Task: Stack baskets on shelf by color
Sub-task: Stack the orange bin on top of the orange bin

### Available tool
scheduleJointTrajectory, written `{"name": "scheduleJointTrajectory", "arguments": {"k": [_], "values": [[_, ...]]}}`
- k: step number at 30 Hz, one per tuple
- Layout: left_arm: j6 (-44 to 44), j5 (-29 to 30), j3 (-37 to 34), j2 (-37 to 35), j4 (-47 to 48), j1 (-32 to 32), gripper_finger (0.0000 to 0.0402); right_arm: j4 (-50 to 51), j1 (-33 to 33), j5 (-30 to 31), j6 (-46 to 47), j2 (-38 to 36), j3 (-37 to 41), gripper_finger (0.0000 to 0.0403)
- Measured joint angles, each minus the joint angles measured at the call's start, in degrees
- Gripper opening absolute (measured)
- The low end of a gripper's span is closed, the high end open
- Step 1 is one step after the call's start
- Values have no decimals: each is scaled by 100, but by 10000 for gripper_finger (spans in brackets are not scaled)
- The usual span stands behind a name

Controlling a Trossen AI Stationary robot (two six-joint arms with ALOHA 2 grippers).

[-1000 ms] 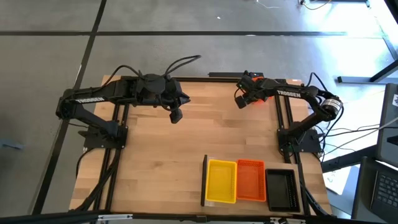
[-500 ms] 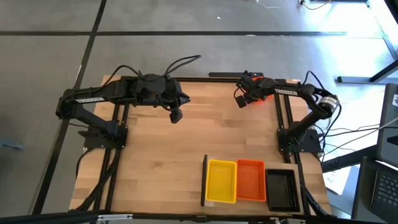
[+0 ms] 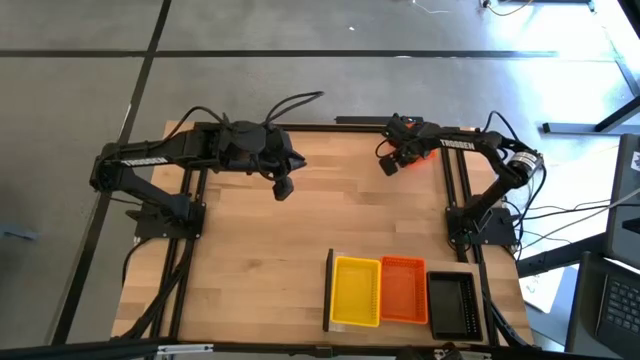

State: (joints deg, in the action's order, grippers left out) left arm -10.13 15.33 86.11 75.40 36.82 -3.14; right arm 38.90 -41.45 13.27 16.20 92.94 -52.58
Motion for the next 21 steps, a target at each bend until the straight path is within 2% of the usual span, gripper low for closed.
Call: {"name": "scheduleJointTrajectory", "arguments": {"k": [6, 10, 15, 21], "values": [[1, 5, 1, 0, 6, -4, 47, 242, 30, -76, -113, -305, 2, 4], [13, 3, 1, 0, 24, -5, 47, 782, 189, -82, 211, -765, -10, 2], [302, 4, 2, 0, 226, -7, 47, 2117, 658, 95, 1004, -1376, -477, 2], [1006, 5, 4, 0, 411, -7, 47, 3984, 1763, 162, 2809, -1722, -1732, 1]]}}
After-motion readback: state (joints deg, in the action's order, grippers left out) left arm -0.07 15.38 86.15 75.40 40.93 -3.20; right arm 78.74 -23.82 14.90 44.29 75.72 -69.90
